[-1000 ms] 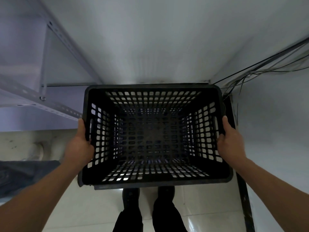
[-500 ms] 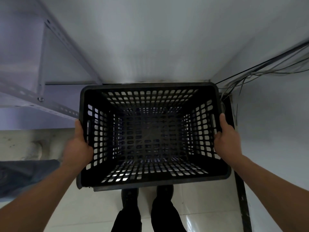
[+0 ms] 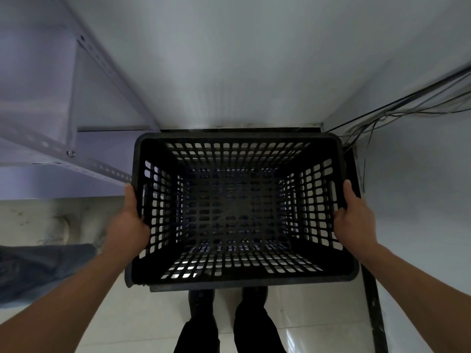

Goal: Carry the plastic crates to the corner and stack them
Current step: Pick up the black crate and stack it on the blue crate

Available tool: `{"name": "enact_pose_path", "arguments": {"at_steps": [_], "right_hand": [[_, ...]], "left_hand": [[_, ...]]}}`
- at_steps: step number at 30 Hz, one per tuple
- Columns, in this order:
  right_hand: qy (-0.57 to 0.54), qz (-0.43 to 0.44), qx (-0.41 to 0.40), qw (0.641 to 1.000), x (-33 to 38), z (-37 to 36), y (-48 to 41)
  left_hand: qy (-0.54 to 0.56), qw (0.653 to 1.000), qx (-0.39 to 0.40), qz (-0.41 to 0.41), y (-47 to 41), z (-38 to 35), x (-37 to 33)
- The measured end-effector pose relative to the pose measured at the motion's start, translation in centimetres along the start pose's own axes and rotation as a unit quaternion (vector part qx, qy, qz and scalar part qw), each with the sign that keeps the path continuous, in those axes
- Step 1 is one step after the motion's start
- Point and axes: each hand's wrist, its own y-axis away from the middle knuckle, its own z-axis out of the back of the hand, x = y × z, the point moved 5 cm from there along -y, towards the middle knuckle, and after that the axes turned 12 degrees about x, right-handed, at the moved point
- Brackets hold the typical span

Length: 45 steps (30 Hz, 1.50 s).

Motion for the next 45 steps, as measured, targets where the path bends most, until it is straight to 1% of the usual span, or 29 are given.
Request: {"name": "enact_pose_path", "arguments": {"at_steps": [3,7,13,16,20,22,26,30,32,34,38,41,43,45], "right_hand": [[0.001,0.006,-0.002,1.0,0.6,0.1,-0.5],[-0.015,-0.01,0.005,1.0,0.5,0.0,-0.3],[0.001,-0.018,0.02,1.0,0.3,0.0,0.4],[0.025,-0.025,0.055,0.998,0.2,-0.4,0.4],[0.044,-0.036,0.105,0.993,-0.1,-0.5,1.2],[0.058,-0.035,0.113,0.991,-0.1,-0.4,1.7],[0.108,-0.043,0.117,0.986,-0.4,-0.6,2.5],[0.136,-0.071,0.148,0.977,0.0,-1.6,3.3],[0.151,-0.086,0.149,0.973,0.2,-2.4,3.9],[0.184,-0.09,0.144,0.968,0.0,-3.4,4.8],[0.226,-0.061,0.12,0.965,-1.0,-5.1,7.0],[0.25,-0.038,0.118,0.96,-1.3,-5.8,9.2],[0.256,-0.029,0.13,0.957,-1.3,-6.0,10.3],[0.266,-0.009,0.154,0.952,-1.3,-6.1,11.5]], "left_hand": [[0.008,1.0,-0.006,0.004,-0.1,-0.1,0.3],[0.004,1.0,0.003,0.007,0.0,0.1,-0.2],[-0.018,0.998,0.05,0.027,0.2,0.2,-0.3],[-0.034,0.995,0.075,0.058,0.2,0.2,0.6],[-0.035,0.995,0.086,0.041,1.9,-0.2,0.3],[-0.054,0.994,0.088,0.044,3.2,-0.8,0.5],[-0.13,0.985,0.092,0.059,4.6,-1.9,2.1],[-0.146,0.98,0.116,0.068,4.8,-2.7,1.8],[-0.152,0.979,0.119,0.07,5.0,-3.0,1.5],[-0.161,0.979,0.112,0.06,5.4,-3.2,1.3],[-0.164,0.981,0.101,-0.005,5.9,-4.2,1.9],[-0.167,0.983,0.066,-0.042,6.9,-5.1,2.7],[-0.209,0.974,0.036,-0.081,8.4,-6.2,2.6],[-0.251,0.961,0.025,-0.114,10.0,-7.4,3.0]]}}
